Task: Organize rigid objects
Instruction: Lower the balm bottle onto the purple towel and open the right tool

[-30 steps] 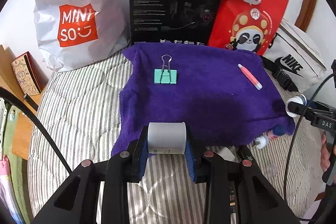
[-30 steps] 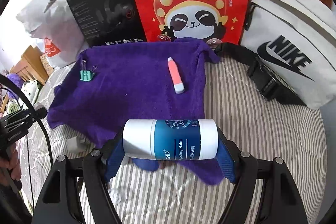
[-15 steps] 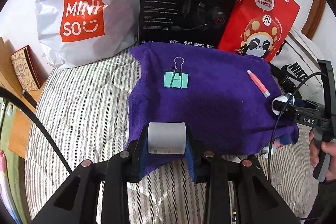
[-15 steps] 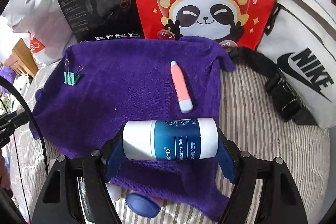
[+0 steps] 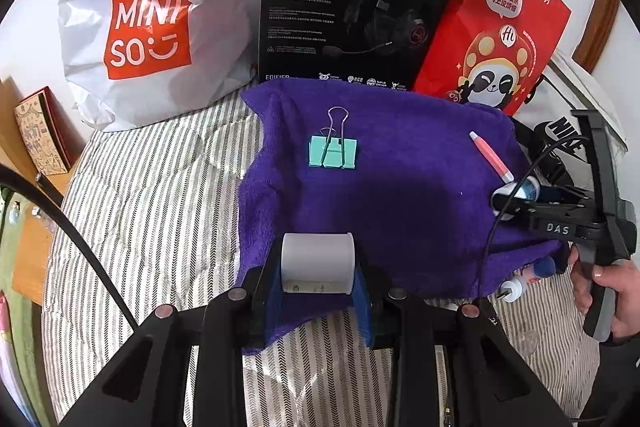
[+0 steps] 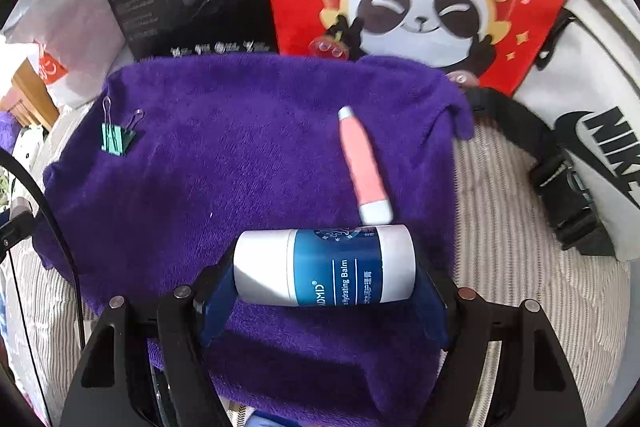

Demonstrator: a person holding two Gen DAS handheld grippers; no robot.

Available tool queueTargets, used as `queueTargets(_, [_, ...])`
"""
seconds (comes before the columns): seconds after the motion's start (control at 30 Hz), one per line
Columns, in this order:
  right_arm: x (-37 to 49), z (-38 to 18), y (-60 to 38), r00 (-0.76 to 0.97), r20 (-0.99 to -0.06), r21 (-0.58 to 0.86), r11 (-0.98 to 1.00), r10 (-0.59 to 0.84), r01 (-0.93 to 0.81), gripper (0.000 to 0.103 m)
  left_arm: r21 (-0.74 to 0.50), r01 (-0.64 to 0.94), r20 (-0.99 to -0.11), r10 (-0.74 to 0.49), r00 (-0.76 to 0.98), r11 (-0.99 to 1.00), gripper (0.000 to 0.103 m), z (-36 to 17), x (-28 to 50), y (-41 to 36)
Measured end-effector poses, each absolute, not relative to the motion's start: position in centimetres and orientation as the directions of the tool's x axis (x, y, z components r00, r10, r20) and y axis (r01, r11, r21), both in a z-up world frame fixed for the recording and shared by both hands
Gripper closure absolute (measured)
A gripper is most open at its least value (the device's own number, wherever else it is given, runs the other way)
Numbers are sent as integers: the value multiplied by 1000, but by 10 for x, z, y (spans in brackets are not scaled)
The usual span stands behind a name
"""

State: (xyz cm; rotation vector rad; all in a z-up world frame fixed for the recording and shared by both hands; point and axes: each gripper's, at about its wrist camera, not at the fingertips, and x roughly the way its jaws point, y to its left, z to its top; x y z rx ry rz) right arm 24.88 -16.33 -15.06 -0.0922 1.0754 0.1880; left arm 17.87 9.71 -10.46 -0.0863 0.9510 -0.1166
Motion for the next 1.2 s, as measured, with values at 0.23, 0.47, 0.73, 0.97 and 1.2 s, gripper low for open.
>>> queueTargets(0.23, [244, -160, -157, 471, -879, -28, 975, 80, -218, 27, -122, 64, -812, -137, 568, 990, 74, -107, 177, 99])
queueTargets(0.47, [243, -159, -157, 463, -881, -23, 968, 98, -249, 25, -131, 59, -812, -141, 567, 990, 74, -107, 177, 100])
queueTargets(0.73, [232, -145, -160, 457, -884, -17, 971, 97, -239, 25, -125, 65, -812, -140, 566, 990, 74, -104, 175, 95])
queueTargets(0.97, [214, -127, -170, 470, -876, -6, 971, 110, -238, 25, -128, 70, -810, -145, 568, 989, 74, -105, 173, 88])
queueTargets(1.2, [199, -119, -186, 491, -858, 49, 975, 151, -215, 23, -161, 66, -809, -170, 563, 985, 74, -112, 180, 86])
